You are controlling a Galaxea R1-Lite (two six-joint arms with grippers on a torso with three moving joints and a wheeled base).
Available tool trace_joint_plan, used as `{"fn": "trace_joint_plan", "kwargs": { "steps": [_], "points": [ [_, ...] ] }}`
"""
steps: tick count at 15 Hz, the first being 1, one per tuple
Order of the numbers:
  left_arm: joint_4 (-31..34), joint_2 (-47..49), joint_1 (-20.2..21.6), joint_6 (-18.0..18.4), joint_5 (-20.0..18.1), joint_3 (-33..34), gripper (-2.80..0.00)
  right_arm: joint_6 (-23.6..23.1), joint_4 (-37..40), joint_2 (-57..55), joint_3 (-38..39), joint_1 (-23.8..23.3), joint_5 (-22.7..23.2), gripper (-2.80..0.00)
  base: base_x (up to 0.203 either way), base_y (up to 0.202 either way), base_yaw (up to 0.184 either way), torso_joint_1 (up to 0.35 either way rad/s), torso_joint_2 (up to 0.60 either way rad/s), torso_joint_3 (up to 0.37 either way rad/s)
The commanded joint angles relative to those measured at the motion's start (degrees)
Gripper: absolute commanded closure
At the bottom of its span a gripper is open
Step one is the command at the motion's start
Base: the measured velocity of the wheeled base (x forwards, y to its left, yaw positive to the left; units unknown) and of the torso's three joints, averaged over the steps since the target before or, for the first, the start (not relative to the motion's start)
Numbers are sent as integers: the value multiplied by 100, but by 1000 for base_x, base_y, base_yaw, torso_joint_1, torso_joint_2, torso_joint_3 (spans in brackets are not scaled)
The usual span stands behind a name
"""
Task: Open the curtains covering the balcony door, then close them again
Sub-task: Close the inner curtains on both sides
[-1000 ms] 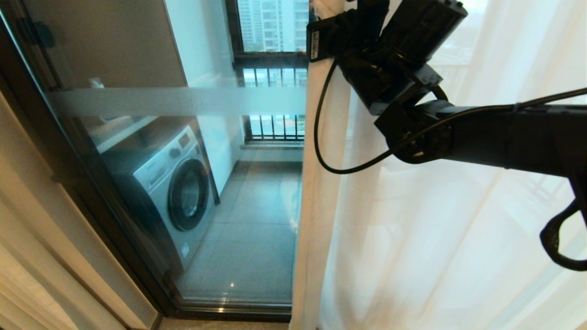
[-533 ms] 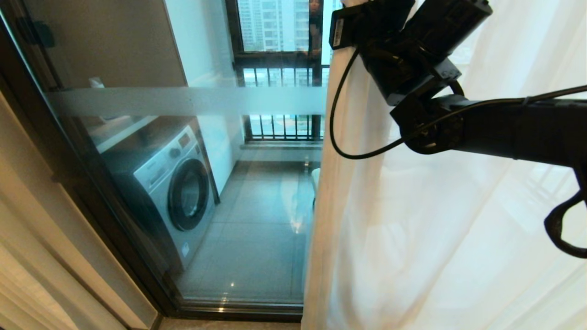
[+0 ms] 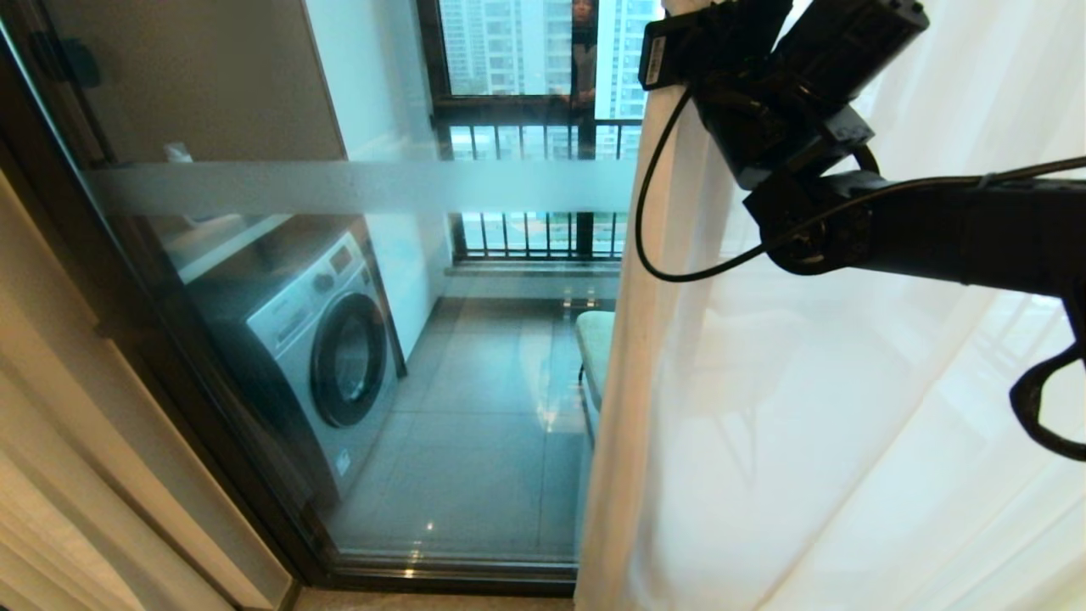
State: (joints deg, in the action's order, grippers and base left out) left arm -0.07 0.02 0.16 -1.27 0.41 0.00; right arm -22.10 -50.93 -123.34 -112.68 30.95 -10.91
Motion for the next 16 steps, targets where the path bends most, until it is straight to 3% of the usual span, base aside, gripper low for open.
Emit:
{"fn": "trace_joint_plan", "kwargs": {
  "steps": [1,10,16],
  "points": [
    [-1,-2,2,-5,2,0,0,-14,-40,12,9,-16,-7,-280,0,0,0,0,0,0],
    [-1,5,2,-5,2,0,0,-33,73,368,241,-2,5,-280,0,0,0,0,0,0],
    [-1,5,2,-5,2,0,0,-58,23,1490,1981,15,1,-280,0,0,0,0,0,0]
  ]
}}
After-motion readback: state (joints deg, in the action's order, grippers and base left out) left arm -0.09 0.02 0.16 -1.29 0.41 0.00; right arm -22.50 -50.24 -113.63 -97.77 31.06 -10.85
